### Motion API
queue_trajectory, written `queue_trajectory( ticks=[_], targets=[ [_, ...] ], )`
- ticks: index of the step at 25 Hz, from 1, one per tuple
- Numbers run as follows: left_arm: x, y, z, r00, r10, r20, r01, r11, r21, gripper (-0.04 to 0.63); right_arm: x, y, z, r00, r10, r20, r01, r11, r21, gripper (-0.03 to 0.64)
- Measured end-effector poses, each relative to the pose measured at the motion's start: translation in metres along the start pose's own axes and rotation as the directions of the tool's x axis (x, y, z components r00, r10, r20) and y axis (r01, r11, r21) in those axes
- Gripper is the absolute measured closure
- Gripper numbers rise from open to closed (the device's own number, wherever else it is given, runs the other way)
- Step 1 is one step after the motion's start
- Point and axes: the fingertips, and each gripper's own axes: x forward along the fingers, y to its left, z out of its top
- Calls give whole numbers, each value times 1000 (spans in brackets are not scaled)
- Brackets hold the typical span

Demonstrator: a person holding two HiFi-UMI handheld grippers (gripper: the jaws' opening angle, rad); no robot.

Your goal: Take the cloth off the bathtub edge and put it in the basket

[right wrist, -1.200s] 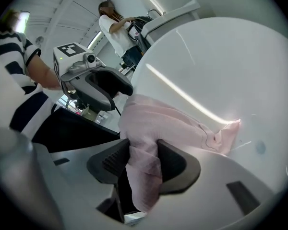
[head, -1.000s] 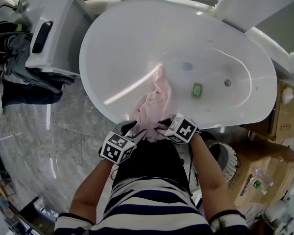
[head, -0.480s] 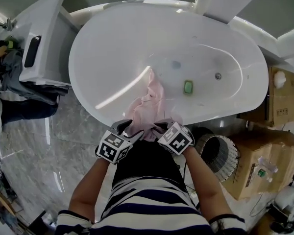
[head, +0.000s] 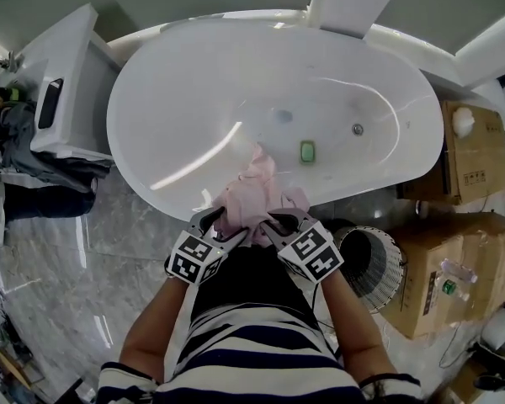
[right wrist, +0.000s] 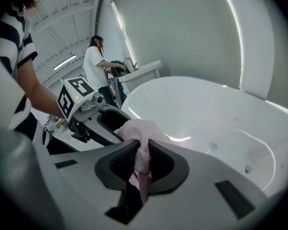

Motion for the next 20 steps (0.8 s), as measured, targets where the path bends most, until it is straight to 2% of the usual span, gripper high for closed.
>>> queue_trajectory(
  ticks=[4, 6, 8, 9, 12, 15, 17, 20],
  targets=[
    [-7, -23, 29, 996, -21, 82, 19, 1000, 23, 270, -37, -7, 9, 995, -63, 80, 60, 997, 39, 554],
    [-10, -36, 38, 996, -17, 85, 8, 994, 109, 267, -58, -11, 14, 988, -84, 131, 75, 995, 69, 555],
    [-7, -50, 41, 998, -17, 66, 2, 976, 217, 265, -80, -10, 22, 978, -97, 187, 82, 993, 86, 555],
    [-4, -56, 44, 997, -22, 68, 5, 970, 241, 265, -90, -9, 26, 972, -101, 213, 83, 993, 89, 557],
    [6, -72, 64, 991, -37, 125, 8, 974, 227, 265, -118, -2, 37, 955, -120, 271, 102, 992, 80, 558],
    [13, -91, 88, 984, -70, 163, 25, 964, 264, 268, -144, -1, 41, 937, -172, 305, 151, 984, 91, 560],
    [16, -111, 101, 977, -134, 167, 77, 947, 311, 309, -163, -4, 40, 921, -210, 328, 182, 977, 114, 560],
    [18, -142, 119, 960, -222, 169, 140, 907, 396, 400, -193, -8, 41, 888, -263, 378, 221, 963, 151, 560]
  ],
)
